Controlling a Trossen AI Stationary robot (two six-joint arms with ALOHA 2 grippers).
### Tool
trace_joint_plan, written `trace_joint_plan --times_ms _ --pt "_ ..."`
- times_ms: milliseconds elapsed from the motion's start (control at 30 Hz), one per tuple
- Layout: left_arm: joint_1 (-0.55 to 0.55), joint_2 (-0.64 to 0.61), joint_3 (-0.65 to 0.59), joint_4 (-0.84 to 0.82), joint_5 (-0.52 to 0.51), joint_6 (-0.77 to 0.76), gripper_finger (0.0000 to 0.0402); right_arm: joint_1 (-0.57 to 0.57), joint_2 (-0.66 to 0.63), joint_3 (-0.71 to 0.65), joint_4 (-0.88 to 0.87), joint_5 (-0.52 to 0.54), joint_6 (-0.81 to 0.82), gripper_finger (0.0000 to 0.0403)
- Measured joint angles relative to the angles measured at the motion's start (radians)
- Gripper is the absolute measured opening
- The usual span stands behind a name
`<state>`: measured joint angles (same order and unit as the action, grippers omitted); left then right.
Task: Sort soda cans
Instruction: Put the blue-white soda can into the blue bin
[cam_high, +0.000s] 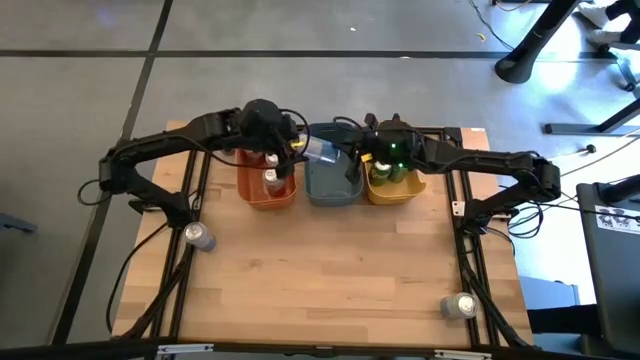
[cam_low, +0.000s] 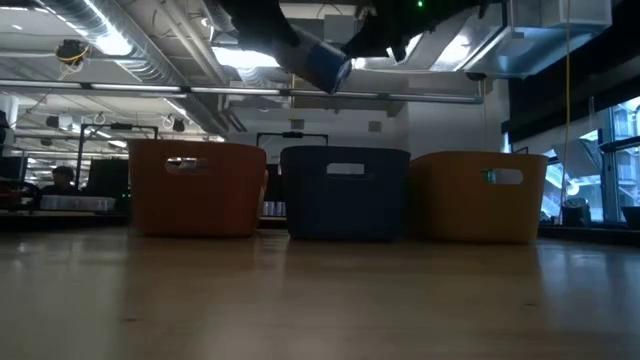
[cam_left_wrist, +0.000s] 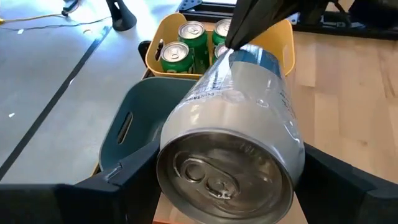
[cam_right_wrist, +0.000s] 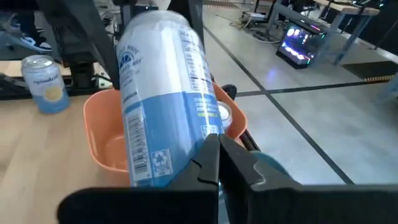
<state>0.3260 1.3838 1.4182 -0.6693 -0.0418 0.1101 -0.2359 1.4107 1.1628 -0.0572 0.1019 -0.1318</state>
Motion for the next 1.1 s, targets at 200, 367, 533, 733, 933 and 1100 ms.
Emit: trace_joint_plan --times_ms 200,367,533,733,933,1100 --pt "0.000 0.000 -0.002 0.063 -0.004 0.006 0.0283 -0.001 -0.001 -0.097 0.103 0.038 0.038 0.0012" --pt "0.000 0.002 -0.002 0.141 -0.002 0.005 0.0281 -0.001 0.007 -0.152 0.205 0.029 0.057 0.0003" --pt "0.001 0.026 -0.002 0.226 0.028 -0.003 0.0280 -0.001 0.035 -0.168 0.245 0.024 0.076 0.0007" --pt "0.013 0.076 -0.003 0.247 0.034 0.000 0.0280 0.000 0.019 -0.170 0.174 0.065 0.076 0.0002" --pt "0.064 0.107 -0.037 0.264 0.003 -0.004 0.0280 0.001 -0.103 -0.160 -0.017 0.114 0.115 0.0006" --pt "0.117 0.157 -0.079 0.346 -0.003 -0.026 0.0280 0.002 -0.139 -0.160 -0.097 0.113 0.170 0.0007"
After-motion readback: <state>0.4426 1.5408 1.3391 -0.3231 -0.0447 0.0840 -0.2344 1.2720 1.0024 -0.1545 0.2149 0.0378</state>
